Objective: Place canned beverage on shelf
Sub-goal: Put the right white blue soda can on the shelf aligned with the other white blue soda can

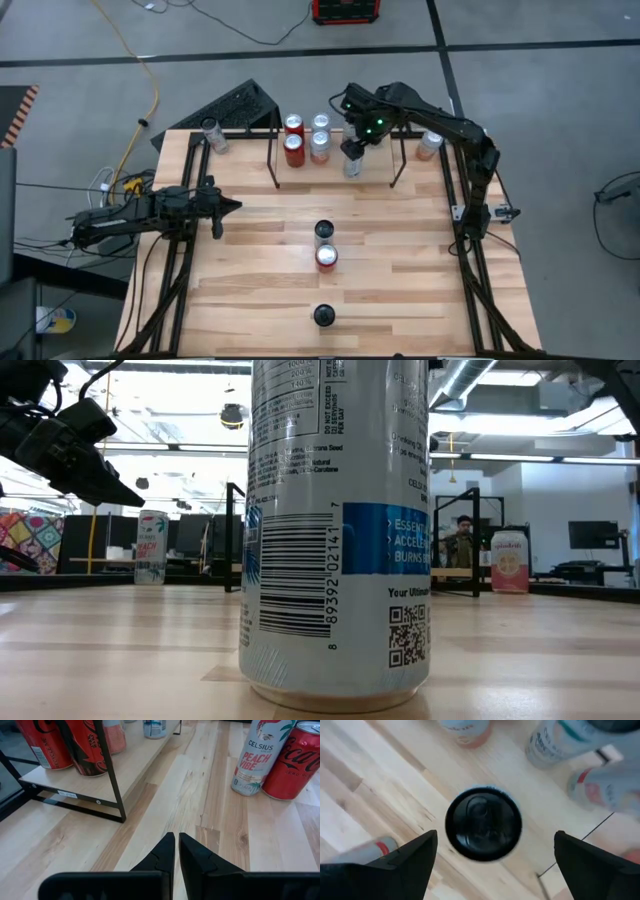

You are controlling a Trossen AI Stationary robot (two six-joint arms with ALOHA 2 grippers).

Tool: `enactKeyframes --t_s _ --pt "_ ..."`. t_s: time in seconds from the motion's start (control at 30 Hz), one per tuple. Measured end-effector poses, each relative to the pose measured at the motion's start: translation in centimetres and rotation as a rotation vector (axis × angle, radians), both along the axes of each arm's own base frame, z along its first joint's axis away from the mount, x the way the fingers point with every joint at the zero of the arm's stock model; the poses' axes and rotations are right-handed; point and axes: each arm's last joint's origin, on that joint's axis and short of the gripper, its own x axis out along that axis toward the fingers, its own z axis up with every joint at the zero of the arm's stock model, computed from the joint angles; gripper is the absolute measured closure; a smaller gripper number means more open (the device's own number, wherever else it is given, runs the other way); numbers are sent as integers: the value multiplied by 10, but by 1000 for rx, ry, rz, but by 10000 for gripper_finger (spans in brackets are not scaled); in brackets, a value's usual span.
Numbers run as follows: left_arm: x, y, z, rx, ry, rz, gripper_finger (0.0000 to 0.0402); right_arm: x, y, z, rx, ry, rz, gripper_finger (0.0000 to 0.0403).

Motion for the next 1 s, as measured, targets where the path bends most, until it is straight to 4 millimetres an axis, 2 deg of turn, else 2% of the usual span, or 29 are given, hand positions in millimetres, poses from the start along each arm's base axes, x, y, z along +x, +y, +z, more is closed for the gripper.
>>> enactKeyframes --t_s 0.17,0.33,0.4,0.83,1.0 --pt "0 0 0 0 0 0 391 -1 10 12 -97 -22 249 26" --pt "0 0 0 0 0 0 391 4 19 14 -208 4 597 26" --pt "0 0 0 0 0 0 391 8 22 11 -232 25 687 28" --pt "0 0 0 0 0 0 391 9 20 9 -296 76 793 39" --pt "0 0 0 0 0 0 391 10 20 -5 -281 106 841 39"
